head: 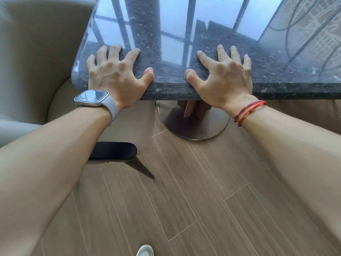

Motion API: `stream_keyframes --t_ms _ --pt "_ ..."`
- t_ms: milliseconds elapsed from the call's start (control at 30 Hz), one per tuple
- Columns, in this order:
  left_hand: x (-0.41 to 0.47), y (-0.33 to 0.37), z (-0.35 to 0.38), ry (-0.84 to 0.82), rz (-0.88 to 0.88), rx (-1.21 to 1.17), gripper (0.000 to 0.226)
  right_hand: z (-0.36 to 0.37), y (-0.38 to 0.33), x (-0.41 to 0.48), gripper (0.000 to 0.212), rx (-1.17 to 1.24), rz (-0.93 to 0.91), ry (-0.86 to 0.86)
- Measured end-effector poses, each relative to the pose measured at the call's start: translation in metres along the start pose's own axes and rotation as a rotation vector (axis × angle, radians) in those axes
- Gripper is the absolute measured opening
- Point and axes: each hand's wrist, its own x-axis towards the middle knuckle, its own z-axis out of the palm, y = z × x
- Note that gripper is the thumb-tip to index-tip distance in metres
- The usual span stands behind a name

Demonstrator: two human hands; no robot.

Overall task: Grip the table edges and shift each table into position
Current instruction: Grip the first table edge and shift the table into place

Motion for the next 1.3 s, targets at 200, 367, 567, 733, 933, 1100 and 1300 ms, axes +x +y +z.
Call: stream_keyframes --t_ms 200,367,567,733,933,1100,1300 --pt "0.007 -0.008 0.001 0.011 0.005 -0.019 0.071 0.002 -0.008 0.005 0.074 0.014 0.011 0.011" --pt "0.014 -0.014 0.001 0.009 0.013 -0.025 0.071 0.004 -0.016 0.010 0.073 0.012 0.013 0.015" --pt "0.023 -0.023 0.004 0.012 0.017 -0.029 0.071 0.006 -0.024 0.017 0.072 0.001 0.015 0.020" --pt "0.031 -0.031 0.004 0.012 0.034 -0.036 0.069 0.008 -0.031 0.022 0.072 -0.006 0.025 0.024" --pt "0.043 -0.044 0.006 0.013 0.053 -0.041 0.070 0.012 -0.044 0.031 0.072 -0.019 0.033 0.033" --pt "0.047 -0.048 0.006 0.028 0.060 -0.052 0.069 0.013 -0.048 0.032 0.071 -0.018 0.040 0.038" --pt "0.047 -0.048 0.007 0.036 0.062 -0.050 0.071 0.012 -0.049 0.031 0.069 -0.017 0.046 0.032"
